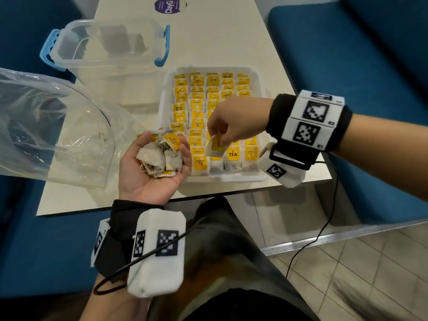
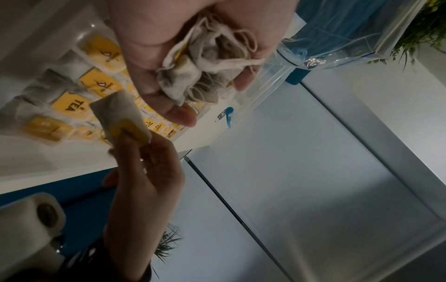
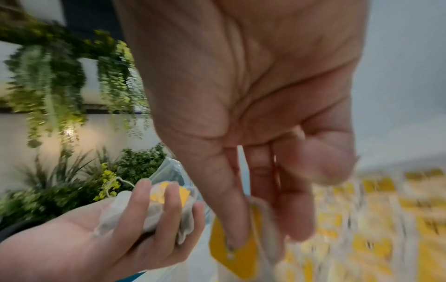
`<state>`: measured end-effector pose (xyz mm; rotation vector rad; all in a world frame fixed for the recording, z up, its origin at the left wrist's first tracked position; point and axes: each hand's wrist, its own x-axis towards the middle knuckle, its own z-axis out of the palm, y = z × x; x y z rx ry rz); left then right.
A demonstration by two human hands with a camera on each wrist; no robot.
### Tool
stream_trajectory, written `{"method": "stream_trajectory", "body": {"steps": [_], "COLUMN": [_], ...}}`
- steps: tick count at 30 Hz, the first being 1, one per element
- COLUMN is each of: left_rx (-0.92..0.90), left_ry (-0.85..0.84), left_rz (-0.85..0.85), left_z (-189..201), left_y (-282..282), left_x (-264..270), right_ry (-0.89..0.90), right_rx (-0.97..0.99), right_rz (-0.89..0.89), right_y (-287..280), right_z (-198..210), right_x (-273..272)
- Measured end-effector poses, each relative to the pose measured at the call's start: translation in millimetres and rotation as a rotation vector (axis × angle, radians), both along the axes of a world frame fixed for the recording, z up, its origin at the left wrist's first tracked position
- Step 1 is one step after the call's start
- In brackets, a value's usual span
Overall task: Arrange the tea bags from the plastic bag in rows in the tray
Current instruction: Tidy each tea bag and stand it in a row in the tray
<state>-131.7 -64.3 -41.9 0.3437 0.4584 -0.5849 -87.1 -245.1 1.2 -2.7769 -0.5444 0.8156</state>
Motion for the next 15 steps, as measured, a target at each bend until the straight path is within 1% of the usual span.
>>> {"method": "stream_trajectory", "body": {"steps": [2,4,7,9,15], "left_rx": [-0.003,-0.013,-0.002,-0.001,-0.002], "left_ry": [-0.002,-0.008,-0.007,-0.011,0.002], "left_rz": [0.007,0.011,0.028,0.033,0.042], "left_z": [-0.7,-1.5,-1.4,-0.6,-1.4], "left_y": [1.3,2.3,2.9,3.5,7.2], "left_x": [0.8,1.6,1.7,1.3,1.5], "right_ry": [0.057,0.166,0.277,0.283,0.273], "right_rx": [-0.048,-0.041,-0.086,-0.145,-0.179], "right_rz": [0.012,-0.013,0.021,0.063,0.075], "right_y": [3.5,5.1,8.2,11.8,20.0], "right_z": [-6.5,-14.6,-26.0,-31.7,-42.6], "right_x": [4.8,9.2,13.0,14.0,16.0]}}
